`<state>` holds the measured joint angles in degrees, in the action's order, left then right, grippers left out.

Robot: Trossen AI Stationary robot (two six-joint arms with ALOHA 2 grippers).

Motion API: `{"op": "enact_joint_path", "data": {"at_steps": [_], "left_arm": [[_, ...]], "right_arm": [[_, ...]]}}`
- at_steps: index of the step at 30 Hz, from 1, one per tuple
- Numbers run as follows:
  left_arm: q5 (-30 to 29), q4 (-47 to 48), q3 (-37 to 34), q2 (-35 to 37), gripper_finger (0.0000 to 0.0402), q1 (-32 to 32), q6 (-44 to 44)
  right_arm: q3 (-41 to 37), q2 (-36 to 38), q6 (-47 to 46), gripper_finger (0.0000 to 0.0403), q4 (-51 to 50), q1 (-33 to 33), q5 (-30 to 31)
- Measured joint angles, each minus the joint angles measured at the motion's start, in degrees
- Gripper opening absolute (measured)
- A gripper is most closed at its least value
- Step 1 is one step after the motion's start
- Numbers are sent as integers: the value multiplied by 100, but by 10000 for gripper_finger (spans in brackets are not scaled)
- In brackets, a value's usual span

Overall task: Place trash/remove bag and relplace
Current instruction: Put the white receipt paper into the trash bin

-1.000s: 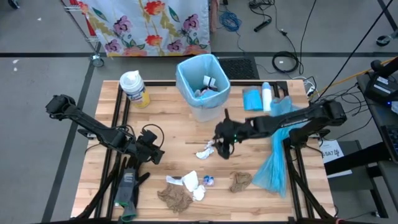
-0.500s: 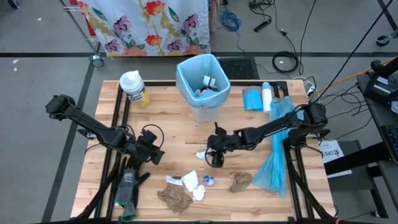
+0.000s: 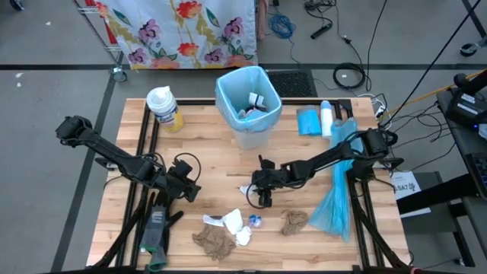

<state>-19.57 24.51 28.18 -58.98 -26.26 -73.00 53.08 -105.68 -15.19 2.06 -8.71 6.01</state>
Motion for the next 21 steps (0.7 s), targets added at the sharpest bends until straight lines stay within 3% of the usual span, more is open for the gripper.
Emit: {"op": "enact_joint_path", "data": {"at_steps": [5, 11, 16, 21], "left_arm": [[0, 0, 0, 0, 187, 0, -1], [0, 2, 0, 0, 187, 0, -1], [12, 5, 0, 1, 187, 0, -3], [28, 4, 0, 0, 187, 0, -3]], "right_arm": [[24, -180, -145, 126, -17, 39, 14], [28, -155, -574, 14, -153, -24, 34], [-4, 270, -734, 4, -434, -138, -86], [452, 927, -697, 1, -1403, -195, -57]]}}
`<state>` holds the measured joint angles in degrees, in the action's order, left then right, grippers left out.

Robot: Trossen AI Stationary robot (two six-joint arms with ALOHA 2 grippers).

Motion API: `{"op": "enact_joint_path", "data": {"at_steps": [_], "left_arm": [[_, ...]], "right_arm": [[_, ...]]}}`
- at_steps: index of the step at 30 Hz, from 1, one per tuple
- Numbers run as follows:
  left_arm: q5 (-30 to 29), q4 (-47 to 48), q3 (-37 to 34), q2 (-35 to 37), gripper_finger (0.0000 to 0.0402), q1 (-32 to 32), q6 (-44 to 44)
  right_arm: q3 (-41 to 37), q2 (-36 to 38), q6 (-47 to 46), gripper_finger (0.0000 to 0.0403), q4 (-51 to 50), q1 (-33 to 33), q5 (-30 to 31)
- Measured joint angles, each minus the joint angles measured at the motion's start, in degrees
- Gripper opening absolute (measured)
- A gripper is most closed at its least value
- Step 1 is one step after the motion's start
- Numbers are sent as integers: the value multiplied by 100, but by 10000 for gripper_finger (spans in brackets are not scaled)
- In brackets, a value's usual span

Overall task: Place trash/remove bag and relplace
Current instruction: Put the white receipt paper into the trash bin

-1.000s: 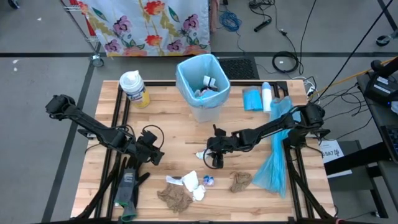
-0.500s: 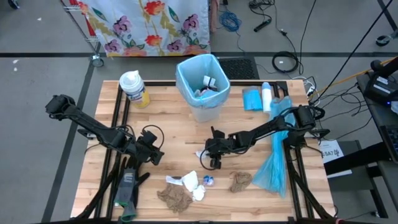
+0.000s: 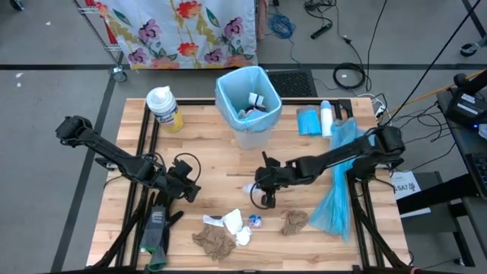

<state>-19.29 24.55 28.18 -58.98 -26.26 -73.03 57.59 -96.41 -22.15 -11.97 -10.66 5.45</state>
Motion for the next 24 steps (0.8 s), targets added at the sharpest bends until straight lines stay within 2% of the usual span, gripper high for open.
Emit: {"op": "enact_joint_path", "data": {"at_steps": [5, 13, 19, 24], "left_arm": [[0, 11, 0, 0, 187, 0, 0], [-31, -2, 0, 0, 187, 0, 0], [-37, -13, 0, 0, 187, 0, 0], [-41, -13, 0, 1, 187, 0, 0]], "right_arm": [[749, 438, 555, 1, -941, 76, 31], [2299, 534, 1374, 0, -2138, 455, 254], [3363, 587, 1877, 0, -2293, 988, 541], [4021, 582, 1986, 0, -2185, 1590, 556]]}}
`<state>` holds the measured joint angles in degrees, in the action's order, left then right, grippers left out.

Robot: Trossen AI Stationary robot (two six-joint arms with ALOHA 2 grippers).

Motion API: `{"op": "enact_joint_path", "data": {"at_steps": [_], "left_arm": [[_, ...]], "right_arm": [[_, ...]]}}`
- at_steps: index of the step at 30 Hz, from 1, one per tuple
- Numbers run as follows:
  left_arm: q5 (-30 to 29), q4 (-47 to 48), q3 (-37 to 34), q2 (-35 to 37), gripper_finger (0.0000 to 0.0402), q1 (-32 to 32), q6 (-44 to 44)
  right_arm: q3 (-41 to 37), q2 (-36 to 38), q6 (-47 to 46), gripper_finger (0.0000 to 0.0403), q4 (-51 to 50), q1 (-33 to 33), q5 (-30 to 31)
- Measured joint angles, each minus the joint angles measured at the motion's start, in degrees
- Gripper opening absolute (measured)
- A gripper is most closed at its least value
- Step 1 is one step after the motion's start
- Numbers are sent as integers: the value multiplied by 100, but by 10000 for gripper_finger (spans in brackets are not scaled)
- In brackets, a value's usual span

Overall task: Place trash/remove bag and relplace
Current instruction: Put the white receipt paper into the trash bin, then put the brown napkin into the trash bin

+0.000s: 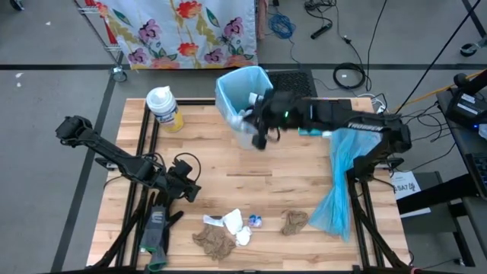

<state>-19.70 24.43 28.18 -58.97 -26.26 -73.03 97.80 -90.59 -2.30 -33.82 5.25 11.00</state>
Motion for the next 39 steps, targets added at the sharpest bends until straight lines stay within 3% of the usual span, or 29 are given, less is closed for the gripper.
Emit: {"op": "enact_joint_path", "data": {"at_steps": [11, 24, 28, 34, 39], "left_arm": [[-5, 7, 0, -1, 187, 0, 0], [-7, 23, 0, -1, 187, 0, 0], [-7, 25, 0, -1, 187, 0, 0], [-7, 26, 0, -1, 187, 0, 0], [-7, 26, 0, -1, 187, 0, 0]], "right_arm": [[194, -4, -51, 16, 420, 1187, -23], [194, -6, -197, 179, -27, 1458, -66], [194, 92, -445, 202, -749, 1419, -84], [194, 413, -1228, 202, -2776, 1330, -170], [114, 694, -1761, 199, -4056, 803, -116]]}}
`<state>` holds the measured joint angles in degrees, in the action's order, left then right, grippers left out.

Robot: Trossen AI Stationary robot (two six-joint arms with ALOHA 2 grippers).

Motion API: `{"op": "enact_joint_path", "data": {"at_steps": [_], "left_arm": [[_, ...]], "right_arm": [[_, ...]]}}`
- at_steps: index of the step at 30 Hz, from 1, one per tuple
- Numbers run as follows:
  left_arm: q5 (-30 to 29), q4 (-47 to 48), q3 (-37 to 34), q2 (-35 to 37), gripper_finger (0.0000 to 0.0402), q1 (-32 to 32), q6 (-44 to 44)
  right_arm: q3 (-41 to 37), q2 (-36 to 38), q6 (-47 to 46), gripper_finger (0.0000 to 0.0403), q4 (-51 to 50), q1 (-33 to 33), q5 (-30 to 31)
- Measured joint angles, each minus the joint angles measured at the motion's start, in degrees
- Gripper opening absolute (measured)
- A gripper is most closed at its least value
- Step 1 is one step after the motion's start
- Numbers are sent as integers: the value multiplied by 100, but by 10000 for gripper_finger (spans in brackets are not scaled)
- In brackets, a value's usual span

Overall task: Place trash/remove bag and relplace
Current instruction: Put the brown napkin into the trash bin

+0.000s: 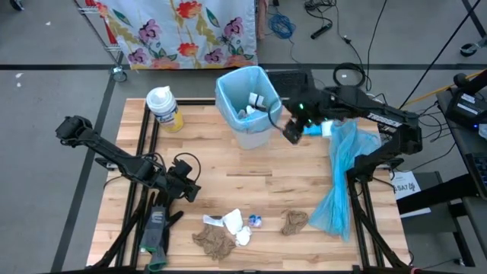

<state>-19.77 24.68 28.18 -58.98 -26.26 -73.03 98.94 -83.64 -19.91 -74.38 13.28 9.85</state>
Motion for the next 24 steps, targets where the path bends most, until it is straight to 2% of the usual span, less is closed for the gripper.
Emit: {"op": "enact_joint_path", "data": {"at_steps": [6, 12, 18, 24], "left_arm": [[-2, -27, 0, 2, 187, 0, -13], [-2, -30, 0, 2, 187, 0, -11], [-68, -15, 0, 1, 187, 2, -5], [-81, 2, 0, 0, 187, 2, -2]], "right_arm": [[-1149, 581, -895, 199, 118, -1079, 299], [-2987, 1162, -2079, 199, 1279, -2319, 340], [-4384, 1162, -2791, 199, 2625, -3399, -300], [-5096, 733, -3149, 199, 3514, -4172, -708]]}}
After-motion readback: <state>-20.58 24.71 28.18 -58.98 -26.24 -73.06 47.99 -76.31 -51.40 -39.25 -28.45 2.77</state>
